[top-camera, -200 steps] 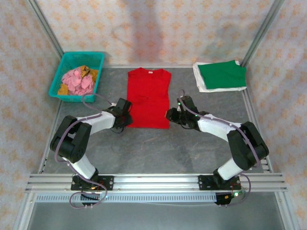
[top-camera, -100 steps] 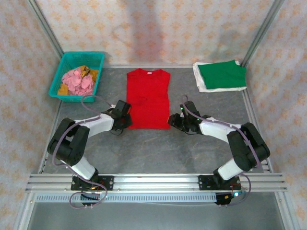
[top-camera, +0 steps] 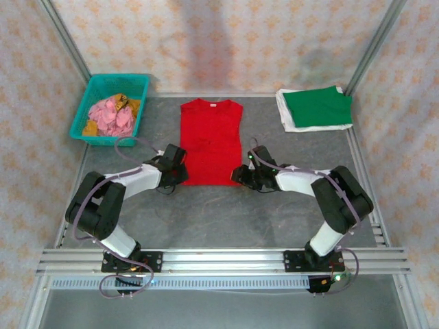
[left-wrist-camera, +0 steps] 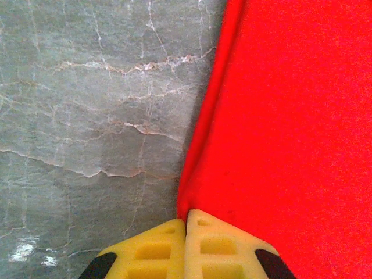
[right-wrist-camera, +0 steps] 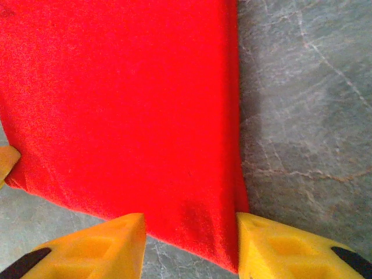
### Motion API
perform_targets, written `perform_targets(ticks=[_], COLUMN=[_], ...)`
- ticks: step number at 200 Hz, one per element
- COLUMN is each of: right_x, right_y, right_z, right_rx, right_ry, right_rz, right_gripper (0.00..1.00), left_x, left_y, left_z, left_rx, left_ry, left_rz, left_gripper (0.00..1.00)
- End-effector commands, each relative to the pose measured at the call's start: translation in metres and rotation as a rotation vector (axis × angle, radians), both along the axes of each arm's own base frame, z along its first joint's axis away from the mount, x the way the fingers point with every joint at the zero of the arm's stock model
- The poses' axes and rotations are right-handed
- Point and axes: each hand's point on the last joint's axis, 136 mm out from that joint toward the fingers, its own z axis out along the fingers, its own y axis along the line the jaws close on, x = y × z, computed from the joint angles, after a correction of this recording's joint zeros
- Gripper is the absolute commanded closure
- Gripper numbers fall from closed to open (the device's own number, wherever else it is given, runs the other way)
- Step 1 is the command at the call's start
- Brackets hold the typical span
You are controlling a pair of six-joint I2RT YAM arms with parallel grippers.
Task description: Fold and stack the t-shirts
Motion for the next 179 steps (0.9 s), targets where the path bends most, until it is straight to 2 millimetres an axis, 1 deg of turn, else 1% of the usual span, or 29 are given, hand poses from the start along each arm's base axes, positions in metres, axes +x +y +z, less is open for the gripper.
perform_targets(ticks=[1,32,57,63,75,81,98,112,126,142,163,179], right_x=[0.006,0.008,0.01,0.01,0.01,0.01,0.007,0.004,-0.001,-0.009,-0.026,-0.042], right_y=[0.012,0.017,0.021,0.022,0.02,0.019,0.014,0.012,0.011,0.011,0.007,0.004], right_z=[0.006,0.005,0.003,0.003,0.002,0.002,0.004,0.011,0.019,0.026,0.022,0.019], right_rx=[0.025,0.037,0.039,0.035,0.026,0.022,0.005,0.013,0.034,0.065,0.081,0.089], right_ry=[-0.025,-0.037,-0.034,-0.032,-0.033,-0.034,-0.043,-0.06,-0.076,-0.086,-0.052,-0.031], right_rz=[0.021,0.027,0.033,0.035,0.03,0.026,0.022,0.027,0.035,0.046,0.063,0.07], right_gripper=[0.57,0.61,0.67,0.71,0.83,0.87,0.93,0.96,1.0,1.0,1.0,1.0], left_x=[-0.008,-0.008,-0.007,-0.006,-0.006,-0.005,-0.006,-0.008,-0.013,-0.022,-0.04,-0.059], left_y=[0.004,0.004,0.002,0.001,0.0,0.0,0.001,0.002,0.004,0.001,-0.001,-0.001], left_z=[0.001,0.001,0.002,0.003,0.005,0.006,0.012,0.019,0.024,0.028,0.026,0.018], left_rx=[0.027,0.028,0.018,0.013,0.0,-0.008,-0.015,-0.021,-0.028,-0.056,-0.072,-0.059], left_ry=[0.007,0.009,-0.001,-0.008,-0.016,-0.022,-0.036,-0.053,-0.06,-0.065,-0.053,-0.028], left_rz=[-0.003,-0.005,-0.014,-0.017,-0.011,-0.012,-0.005,-0.002,0.0,-0.013,-0.04,-0.062], left_gripper=[1.0,1.0,1.0,1.0,1.0,1.0,1.0,1.0,1.0,1.0,1.0,1.0])
